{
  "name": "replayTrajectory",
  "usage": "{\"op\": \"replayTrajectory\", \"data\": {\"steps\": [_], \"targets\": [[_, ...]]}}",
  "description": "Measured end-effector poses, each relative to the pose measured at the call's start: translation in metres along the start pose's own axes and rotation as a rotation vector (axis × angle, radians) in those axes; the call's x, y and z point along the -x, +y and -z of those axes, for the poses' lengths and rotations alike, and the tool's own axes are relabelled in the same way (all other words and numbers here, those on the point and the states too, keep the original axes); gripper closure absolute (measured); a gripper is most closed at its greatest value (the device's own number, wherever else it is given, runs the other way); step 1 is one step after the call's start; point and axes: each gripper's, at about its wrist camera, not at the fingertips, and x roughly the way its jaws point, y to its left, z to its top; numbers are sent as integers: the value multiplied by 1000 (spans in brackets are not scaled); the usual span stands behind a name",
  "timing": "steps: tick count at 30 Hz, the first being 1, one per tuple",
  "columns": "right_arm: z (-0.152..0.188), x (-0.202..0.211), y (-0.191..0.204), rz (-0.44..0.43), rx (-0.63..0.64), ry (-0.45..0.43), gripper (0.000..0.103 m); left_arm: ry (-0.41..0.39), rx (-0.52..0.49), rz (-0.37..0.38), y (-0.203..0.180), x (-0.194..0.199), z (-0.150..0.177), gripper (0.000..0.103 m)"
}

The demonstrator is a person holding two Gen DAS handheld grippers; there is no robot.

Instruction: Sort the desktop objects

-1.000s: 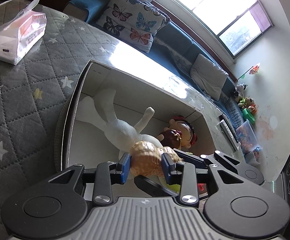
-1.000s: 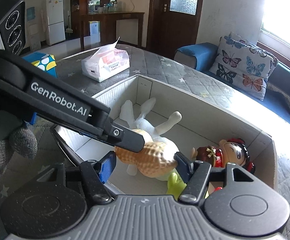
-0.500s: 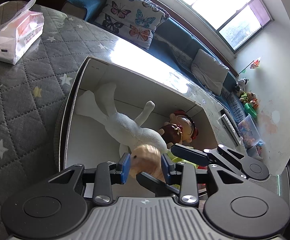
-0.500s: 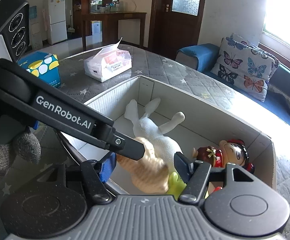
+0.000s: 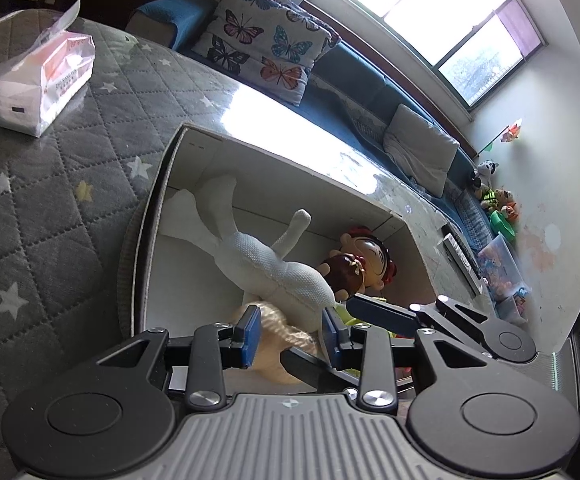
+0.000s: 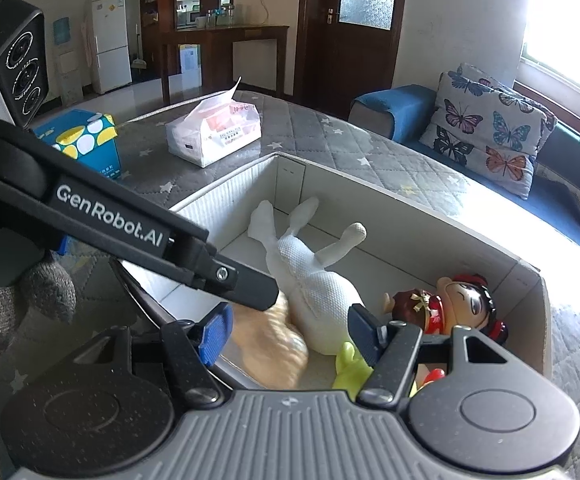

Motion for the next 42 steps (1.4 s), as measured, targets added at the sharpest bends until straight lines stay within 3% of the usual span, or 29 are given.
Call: {"op": "replayTrajectory", "data": {"steps": [16, 26, 42], "targets": [[15, 34, 10, 16, -64, -107, 36, -77, -87, -47, -17, 27, 20, 67], [32, 60, 19, 42, -115, -177, 23, -139, -171, -101, -36, 45, 43, 67], [65, 81, 23, 83, -185, -207, 15, -184, -216, -172, -47, 54, 76, 67]]}}
